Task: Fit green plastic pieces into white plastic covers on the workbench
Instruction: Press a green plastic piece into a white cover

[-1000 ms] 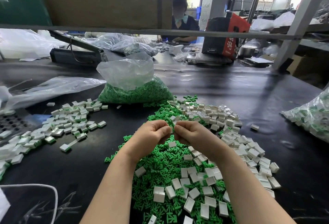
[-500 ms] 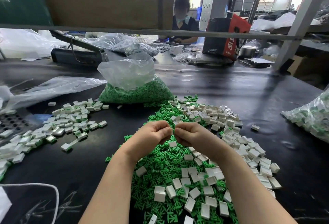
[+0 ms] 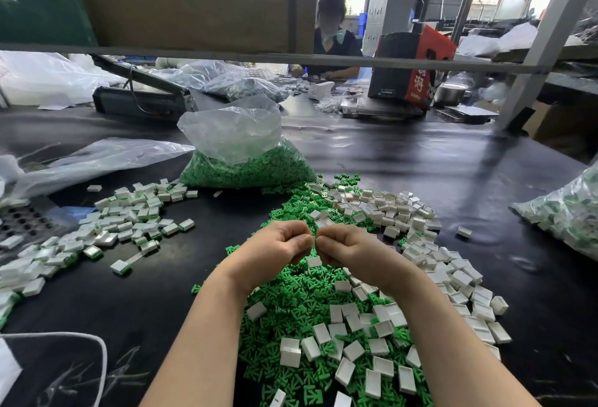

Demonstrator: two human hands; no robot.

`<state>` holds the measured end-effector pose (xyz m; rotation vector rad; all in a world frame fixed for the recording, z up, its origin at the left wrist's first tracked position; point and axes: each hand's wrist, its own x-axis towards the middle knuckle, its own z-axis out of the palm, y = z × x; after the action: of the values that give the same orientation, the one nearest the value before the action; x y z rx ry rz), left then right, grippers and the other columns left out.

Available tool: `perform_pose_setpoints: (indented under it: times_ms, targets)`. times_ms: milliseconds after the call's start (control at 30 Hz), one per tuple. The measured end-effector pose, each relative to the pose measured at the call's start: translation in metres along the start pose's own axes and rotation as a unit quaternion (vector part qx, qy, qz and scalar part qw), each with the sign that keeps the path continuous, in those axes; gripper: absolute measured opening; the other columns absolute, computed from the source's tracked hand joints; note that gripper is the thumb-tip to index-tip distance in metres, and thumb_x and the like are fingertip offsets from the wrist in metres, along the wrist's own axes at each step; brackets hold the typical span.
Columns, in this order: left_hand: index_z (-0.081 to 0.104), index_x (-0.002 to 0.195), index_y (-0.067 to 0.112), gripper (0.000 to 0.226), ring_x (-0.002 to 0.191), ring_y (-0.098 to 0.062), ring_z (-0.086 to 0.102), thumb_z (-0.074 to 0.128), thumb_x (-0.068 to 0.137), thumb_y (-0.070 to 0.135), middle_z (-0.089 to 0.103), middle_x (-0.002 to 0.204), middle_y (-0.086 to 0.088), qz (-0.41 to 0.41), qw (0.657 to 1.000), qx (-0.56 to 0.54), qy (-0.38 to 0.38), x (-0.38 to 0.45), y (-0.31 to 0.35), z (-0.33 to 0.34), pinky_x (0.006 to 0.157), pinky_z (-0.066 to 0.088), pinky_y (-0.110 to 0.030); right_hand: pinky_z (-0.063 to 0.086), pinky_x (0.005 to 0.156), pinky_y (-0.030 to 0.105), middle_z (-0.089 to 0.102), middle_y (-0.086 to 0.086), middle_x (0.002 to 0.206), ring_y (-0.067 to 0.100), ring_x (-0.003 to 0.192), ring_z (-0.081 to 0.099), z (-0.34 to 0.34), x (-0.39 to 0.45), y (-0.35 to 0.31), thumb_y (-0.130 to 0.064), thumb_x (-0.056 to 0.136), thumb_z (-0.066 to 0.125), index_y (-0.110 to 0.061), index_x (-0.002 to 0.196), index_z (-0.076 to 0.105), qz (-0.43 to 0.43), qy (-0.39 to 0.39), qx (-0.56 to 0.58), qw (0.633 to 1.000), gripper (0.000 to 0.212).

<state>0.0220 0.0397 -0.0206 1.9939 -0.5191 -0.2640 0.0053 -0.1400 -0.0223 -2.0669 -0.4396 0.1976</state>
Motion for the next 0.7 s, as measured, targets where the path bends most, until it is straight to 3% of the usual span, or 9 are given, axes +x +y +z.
perform_pose_setpoints:
  times_ms: [333, 700]
  targets:
    - [0.057, 0.08, 0.004, 0.021, 0.065, -0.016, 0.04, 0.051, 0.099, 0.013, 0.047, 0.063, 0.003, 0.01, 1.0, -0.008, 0.004, -0.0005, -0.0013, -0.0009, 0.068, 0.032, -0.035, 0.032, 0.061, 0.032, 0.043, -0.002, 0.064, 0.013, 0.061, 0.037, 0.001, 0.0021, 0.0029, -0.016, 0.101, 0.047, -0.017, 0.069, 0.05, -0.017, 0.003, -0.011, 1.0, 0.032]
    - [0.059, 0.079, 0.009, 0.021, 0.064, -0.013, 0.041, 0.053, 0.099, 0.015, 0.048, 0.063, 0.005, 0.01, 1.0, -0.019, 0.005, -0.0005, 0.0015, -0.002, 0.067, 0.034, -0.033, 0.03, 0.063, 0.037, 0.043, -0.002, 0.064, 0.018, 0.062, 0.036, 0.0016, 0.004, 0.0057, -0.03, 0.096, 0.048, -0.025, 0.067, 0.054, -0.008, 0.006, 0.032, 0.999, 0.03]
